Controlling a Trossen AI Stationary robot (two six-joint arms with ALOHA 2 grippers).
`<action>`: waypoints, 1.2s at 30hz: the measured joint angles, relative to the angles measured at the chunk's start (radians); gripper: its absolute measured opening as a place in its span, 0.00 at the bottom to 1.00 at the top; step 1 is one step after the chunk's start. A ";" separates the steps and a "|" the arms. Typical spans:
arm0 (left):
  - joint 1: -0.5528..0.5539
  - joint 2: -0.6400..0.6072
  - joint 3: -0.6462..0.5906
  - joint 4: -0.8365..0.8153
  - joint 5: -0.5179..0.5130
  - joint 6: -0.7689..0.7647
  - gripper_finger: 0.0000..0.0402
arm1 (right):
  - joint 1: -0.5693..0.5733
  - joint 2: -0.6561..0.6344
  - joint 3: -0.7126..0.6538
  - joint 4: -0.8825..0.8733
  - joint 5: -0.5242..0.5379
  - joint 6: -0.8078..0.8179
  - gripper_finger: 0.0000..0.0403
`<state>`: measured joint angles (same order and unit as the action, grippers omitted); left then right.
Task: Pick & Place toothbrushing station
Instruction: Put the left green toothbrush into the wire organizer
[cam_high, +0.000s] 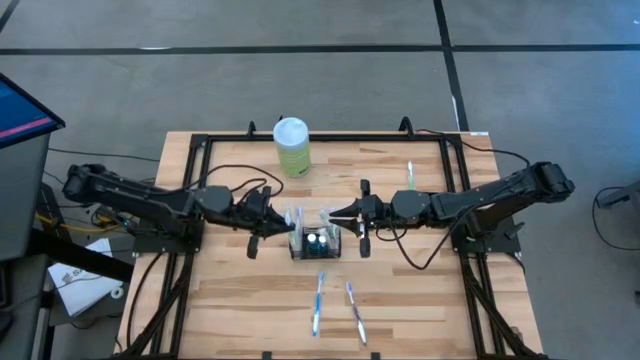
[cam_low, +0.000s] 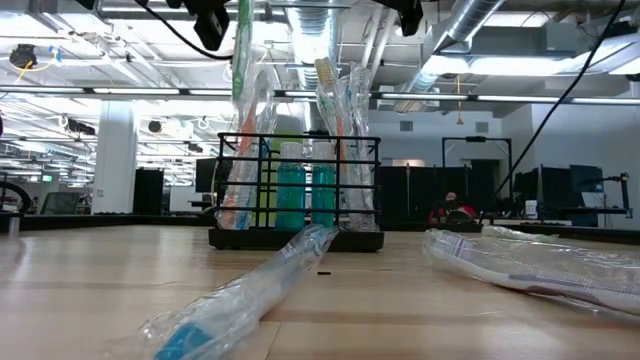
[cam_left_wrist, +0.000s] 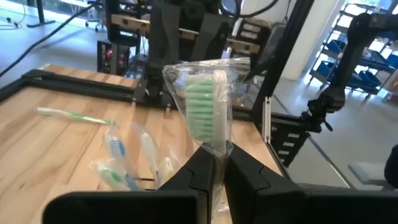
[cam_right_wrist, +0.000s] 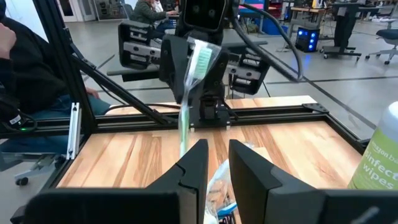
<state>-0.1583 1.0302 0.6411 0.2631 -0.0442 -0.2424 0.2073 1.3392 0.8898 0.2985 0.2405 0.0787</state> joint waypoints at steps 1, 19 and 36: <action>-0.004 0.001 -0.006 0.008 -0.004 0.002 0.04 | 0.000 0.000 0.000 0.000 0.000 0.000 0.14; -0.006 0.036 -0.162 0.165 -0.087 0.002 0.04 | 0.000 0.000 0.000 0.000 0.000 0.000 0.14; -0.006 0.208 -0.185 0.310 -0.086 -0.055 0.05 | 0.000 0.000 0.000 0.000 0.000 0.000 0.14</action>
<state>-0.1642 1.2384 0.4561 0.5735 -0.1299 -0.2970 0.2073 1.3396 0.8898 0.2985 0.2401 0.0786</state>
